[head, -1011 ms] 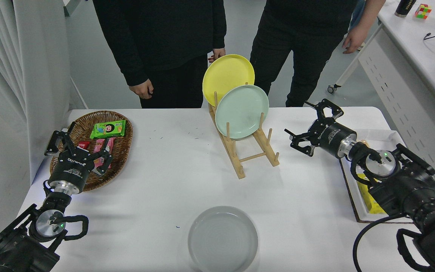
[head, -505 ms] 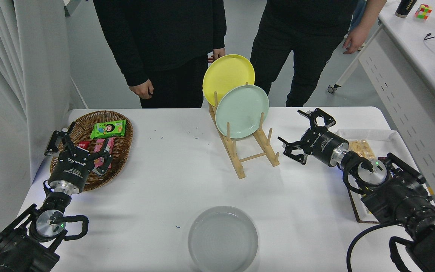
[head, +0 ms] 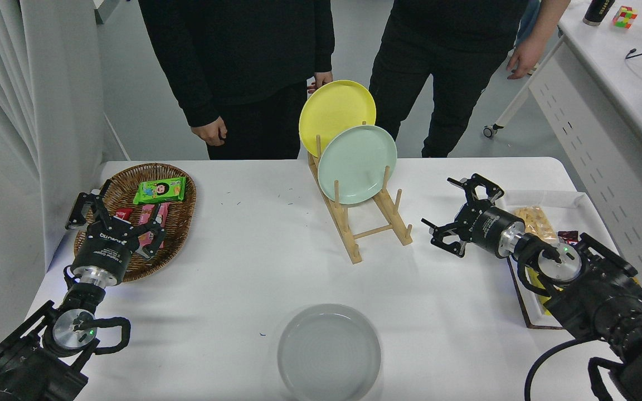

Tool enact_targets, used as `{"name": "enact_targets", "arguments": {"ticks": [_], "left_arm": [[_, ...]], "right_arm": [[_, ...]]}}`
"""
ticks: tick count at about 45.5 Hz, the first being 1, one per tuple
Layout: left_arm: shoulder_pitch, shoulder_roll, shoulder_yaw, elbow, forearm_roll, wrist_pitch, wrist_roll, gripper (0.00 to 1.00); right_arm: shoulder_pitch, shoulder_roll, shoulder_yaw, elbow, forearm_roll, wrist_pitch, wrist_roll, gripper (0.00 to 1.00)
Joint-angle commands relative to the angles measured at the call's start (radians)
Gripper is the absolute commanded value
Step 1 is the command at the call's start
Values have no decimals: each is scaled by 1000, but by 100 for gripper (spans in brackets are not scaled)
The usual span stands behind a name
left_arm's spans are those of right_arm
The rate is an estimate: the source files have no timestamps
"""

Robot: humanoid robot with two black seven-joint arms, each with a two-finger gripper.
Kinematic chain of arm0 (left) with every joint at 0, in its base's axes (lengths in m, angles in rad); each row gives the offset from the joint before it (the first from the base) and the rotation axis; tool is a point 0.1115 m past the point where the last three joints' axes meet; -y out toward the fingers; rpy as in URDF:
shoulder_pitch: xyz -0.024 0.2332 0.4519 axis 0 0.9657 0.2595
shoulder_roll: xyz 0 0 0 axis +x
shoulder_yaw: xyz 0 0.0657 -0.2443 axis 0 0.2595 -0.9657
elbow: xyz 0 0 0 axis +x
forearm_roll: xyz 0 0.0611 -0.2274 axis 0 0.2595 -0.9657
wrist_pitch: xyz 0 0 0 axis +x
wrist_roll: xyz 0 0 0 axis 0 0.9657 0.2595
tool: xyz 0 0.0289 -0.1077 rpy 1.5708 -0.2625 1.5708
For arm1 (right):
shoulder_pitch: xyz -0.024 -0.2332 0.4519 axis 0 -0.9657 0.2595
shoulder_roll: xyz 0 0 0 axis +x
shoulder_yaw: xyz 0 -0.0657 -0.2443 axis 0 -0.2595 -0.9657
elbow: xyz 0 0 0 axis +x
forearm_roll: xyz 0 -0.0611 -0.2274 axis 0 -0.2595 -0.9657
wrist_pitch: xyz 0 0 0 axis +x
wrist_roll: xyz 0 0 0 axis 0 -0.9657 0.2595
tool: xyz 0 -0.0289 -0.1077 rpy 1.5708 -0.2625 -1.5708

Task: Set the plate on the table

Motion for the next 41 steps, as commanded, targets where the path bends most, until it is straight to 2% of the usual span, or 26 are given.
{"name": "enact_targets", "arguments": {"ticks": [1, 41], "left_arm": [[0, 0, 0, 0, 0, 0, 0, 98], [0, 0, 0, -1, 0, 0, 0, 98]], "right_arm": [[-19, -4, -21, -9, 0, -2, 0, 99], [45, -11, 2, 21, 11, 8, 0, 99]]}}
